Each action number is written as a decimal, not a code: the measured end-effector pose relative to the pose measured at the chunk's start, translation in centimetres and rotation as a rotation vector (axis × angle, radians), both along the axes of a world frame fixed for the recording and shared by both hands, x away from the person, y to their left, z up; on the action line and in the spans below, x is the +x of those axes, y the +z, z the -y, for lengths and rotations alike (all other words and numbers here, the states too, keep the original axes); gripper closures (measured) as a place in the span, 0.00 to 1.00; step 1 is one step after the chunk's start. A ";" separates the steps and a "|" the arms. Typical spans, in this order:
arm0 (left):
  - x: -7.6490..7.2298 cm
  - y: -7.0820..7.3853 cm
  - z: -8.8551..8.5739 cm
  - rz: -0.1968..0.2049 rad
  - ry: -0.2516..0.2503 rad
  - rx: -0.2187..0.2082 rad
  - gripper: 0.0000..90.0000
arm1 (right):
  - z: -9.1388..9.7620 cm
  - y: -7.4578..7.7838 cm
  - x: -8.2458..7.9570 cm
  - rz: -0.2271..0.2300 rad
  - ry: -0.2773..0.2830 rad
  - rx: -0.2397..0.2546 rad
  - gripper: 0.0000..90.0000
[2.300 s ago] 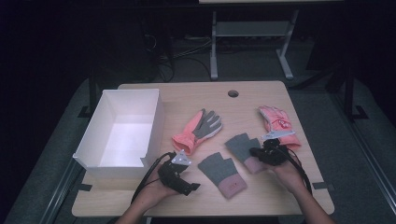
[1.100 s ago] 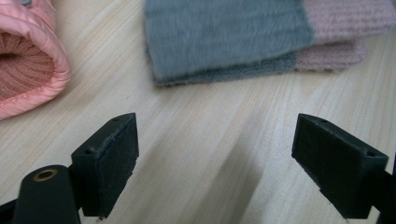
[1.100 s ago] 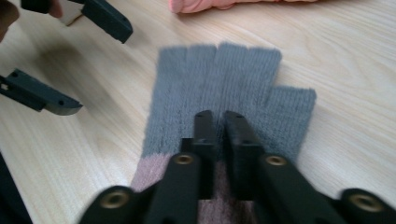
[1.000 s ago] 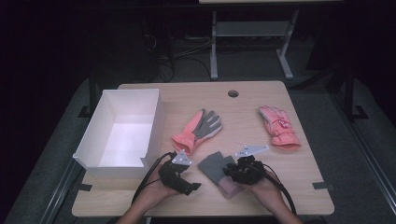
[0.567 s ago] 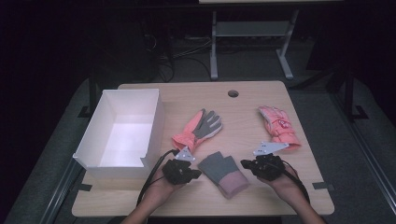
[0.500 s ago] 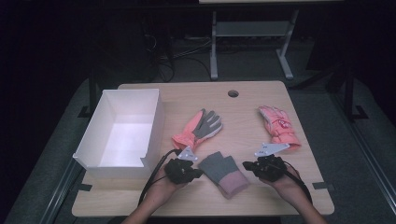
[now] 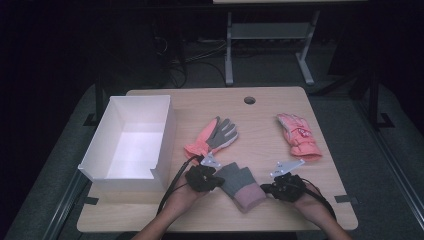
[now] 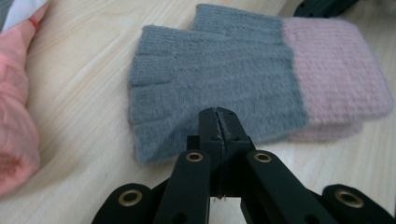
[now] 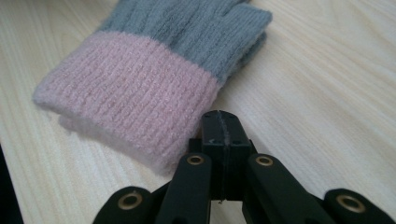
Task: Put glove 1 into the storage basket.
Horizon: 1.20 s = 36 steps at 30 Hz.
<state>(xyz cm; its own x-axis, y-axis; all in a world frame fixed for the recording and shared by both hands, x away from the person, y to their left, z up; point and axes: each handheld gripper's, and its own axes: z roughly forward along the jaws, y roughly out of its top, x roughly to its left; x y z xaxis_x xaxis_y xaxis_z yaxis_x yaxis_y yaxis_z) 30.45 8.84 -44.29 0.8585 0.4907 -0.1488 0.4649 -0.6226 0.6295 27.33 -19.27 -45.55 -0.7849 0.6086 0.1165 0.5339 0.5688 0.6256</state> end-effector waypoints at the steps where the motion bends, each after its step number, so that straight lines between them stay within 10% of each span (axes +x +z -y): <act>1: 0.2 0.0 0.1 -0.001 -0.005 0.005 0.99 | 0.0 0.0 0.0 -0.003 -0.001 0.000 1.00; 36: 4.9 -0.4 3.1 -0.014 -0.022 0.011 0.99 | -6.7 -0.3 -1.4 -0.084 0.243 0.071 1.00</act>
<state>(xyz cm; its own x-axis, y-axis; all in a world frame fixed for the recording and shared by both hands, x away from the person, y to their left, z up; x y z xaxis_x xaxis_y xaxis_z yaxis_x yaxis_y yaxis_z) 35.38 5.78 -44.68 0.8668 0.4737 -0.1554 0.4600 -0.6397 0.6158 25.93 -12.61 -45.87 -0.8926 0.3916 0.2232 0.4390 0.6429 0.6276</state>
